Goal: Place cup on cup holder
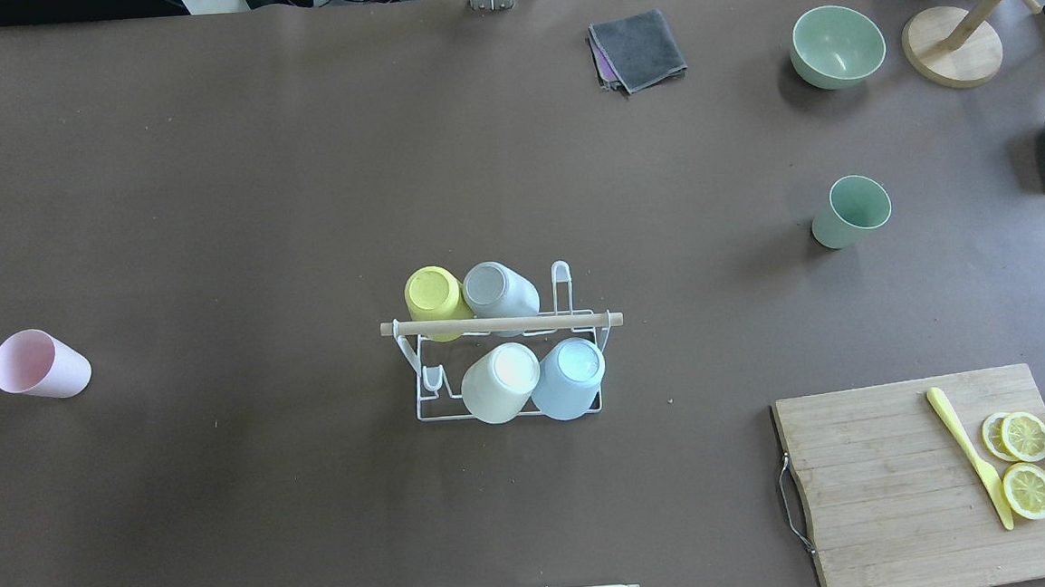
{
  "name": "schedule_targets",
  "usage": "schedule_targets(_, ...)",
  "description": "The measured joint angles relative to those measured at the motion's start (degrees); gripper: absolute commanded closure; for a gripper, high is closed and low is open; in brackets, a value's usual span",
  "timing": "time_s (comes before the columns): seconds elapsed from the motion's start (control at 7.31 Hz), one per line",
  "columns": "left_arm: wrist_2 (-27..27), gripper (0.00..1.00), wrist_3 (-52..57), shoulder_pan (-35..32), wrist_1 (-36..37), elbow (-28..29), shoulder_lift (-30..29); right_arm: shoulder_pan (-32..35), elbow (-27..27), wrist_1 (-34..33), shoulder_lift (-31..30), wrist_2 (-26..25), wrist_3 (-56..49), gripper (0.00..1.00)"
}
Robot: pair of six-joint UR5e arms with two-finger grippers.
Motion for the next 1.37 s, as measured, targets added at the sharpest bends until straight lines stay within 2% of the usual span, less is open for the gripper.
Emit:
schedule_targets(0.55, -0.1, 0.02, 0.0, -0.1, 0.0, 0.1, 0.0, -6.4, -2.8, 0.1, 1.3, -0.2, -0.1, 0.0)
schedule_targets(1.37, -0.3, 0.02, 0.0, -0.1, 0.0, 0.2, 0.1, -9.1, -1.4, -0.1, 1.3, -0.2, -0.8, 0.0)
